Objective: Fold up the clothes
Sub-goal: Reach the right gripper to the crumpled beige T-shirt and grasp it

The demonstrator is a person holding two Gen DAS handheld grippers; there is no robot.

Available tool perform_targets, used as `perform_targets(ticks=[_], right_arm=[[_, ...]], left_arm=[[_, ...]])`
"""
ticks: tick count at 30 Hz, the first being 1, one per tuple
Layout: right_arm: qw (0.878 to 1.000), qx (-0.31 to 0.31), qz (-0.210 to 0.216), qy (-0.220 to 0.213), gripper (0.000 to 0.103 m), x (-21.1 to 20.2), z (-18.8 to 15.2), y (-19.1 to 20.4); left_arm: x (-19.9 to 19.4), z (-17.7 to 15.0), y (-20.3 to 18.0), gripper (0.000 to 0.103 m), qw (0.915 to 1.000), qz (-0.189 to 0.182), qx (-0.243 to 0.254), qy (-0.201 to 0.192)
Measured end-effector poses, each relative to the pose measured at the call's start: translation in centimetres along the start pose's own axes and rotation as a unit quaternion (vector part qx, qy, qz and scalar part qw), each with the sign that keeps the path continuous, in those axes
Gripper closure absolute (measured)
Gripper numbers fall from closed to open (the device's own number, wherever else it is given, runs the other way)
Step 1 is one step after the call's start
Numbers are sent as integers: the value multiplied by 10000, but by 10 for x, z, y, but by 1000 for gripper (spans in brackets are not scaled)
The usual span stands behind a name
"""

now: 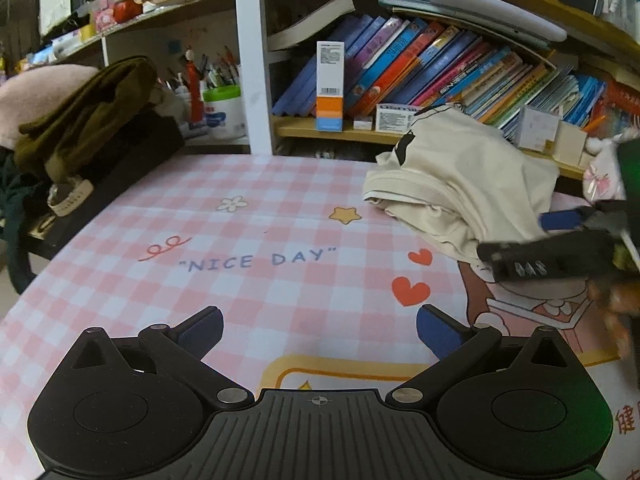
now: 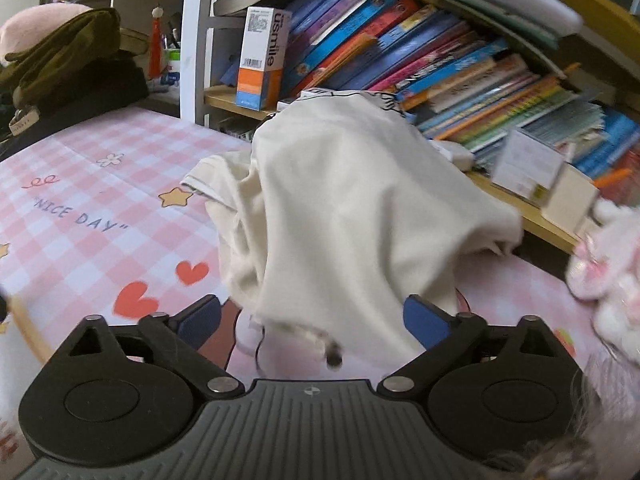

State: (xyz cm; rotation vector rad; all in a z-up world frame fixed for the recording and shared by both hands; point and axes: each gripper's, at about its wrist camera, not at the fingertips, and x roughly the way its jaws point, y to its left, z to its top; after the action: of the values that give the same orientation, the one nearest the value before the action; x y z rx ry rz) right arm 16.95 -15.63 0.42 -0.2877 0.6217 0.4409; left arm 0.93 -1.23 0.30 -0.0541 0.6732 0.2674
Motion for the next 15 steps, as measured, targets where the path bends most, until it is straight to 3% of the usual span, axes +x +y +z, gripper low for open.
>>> perform_targets(ticks=[2,5,8,15], right_arm=[[9999,22,53,97,51,11,3,-3],[9996,105,190,193,84,19,5,-9],[9989,254,385,101,93,7,5,-20],[9940,537,746,-594,94,-69,10,-43]], left_arm=[[-3,-1,-3,0,10000,61,20,-28],[-4,-1,-6,0,9999,121,-5,-53],[-4,0,-9,0,9998,155,-22,-88],[4,5,-27,0,9996,31,241,-137]])
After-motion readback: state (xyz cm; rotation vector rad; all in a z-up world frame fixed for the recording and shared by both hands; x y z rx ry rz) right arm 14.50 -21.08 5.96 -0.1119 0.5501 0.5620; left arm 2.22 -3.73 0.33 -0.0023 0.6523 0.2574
